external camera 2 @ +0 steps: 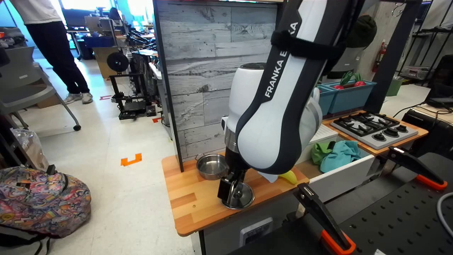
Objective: Uncover and cover the pot
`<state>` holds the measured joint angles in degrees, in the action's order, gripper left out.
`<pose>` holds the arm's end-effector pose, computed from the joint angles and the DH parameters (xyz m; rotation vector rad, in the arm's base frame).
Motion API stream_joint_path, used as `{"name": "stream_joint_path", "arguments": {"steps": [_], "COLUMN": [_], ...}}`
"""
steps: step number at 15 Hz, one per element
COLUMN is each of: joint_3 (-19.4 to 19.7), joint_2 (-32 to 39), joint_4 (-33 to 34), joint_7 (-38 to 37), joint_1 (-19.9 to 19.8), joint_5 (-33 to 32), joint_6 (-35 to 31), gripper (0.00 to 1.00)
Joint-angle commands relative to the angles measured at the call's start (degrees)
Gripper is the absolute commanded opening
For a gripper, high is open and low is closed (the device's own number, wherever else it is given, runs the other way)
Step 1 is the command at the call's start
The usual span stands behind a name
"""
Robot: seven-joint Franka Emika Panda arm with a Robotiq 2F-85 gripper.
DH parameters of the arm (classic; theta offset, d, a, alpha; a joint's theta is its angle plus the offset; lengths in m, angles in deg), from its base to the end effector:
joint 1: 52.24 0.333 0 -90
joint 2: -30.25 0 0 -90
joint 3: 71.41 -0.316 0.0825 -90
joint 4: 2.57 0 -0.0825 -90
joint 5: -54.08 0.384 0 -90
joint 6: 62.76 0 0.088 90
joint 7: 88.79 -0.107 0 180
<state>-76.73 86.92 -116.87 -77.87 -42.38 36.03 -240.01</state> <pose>0.5216 0.1730 -0.0218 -2.8901 -1.0932 -0.1880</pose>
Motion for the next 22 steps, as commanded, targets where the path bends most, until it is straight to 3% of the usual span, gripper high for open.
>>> {"name": "stream_joint_path", "arguments": {"steps": [1, 2, 6, 8, 9, 12, 18, 22], "joint_3": [0.15, -0.06, -0.57, -0.89, -0.79, -0.46, 2.44, 1.18], "joint_2": [-1.25, -1.2, -1.9, -2.1, -2.14, -2.72, -6.57, -9.39], "joint_4": [-2.29, -2.05, -1.71, -1.7, -1.68, -2.2, -7.2, -9.73], "joint_7": [1.28, 1.47, 1.62, 1.72, 1.64, 1.44, 0.14, 1.76], "joint_1": [-0.62, -0.95, -2.12, -2.72, -2.77, -2.89, -0.61, -2.61], "joint_5": [0.42, 0.43, 0.64, 0.7, 0.76, 0.8, 0.66, 0.29], "joint_6": [-2.59, -2.27, -1.78, -1.52, -1.21, -0.85, -1.28, 0.71], "gripper": [0.75, 0.72, 0.46, 0.61, 0.81, 0.97, 1.0, 1.0]}}
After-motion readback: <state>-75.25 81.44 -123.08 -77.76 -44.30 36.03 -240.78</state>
